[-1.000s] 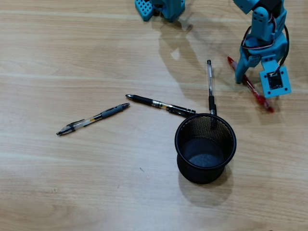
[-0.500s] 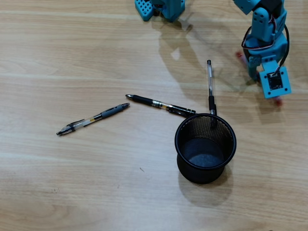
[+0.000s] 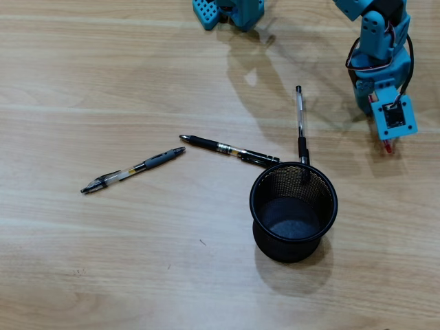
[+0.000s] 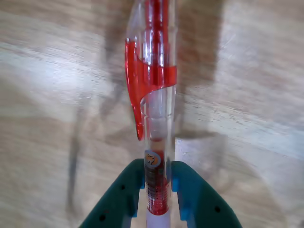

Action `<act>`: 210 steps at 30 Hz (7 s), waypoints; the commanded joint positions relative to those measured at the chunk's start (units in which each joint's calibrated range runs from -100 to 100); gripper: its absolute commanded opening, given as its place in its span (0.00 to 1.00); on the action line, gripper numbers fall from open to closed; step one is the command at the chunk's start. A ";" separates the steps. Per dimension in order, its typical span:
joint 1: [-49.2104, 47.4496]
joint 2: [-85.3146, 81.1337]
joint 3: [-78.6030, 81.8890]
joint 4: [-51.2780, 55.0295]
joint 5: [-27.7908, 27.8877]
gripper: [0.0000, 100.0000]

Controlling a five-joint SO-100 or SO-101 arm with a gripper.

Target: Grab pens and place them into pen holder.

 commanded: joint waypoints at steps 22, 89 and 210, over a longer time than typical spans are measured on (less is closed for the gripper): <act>30.58 -43.79 -2.76 1.76 15.55 0.02; 40.83 -31.47 21.77 -55.74 19.01 0.10; 28.21 -37.76 18.87 -4.71 16.18 0.02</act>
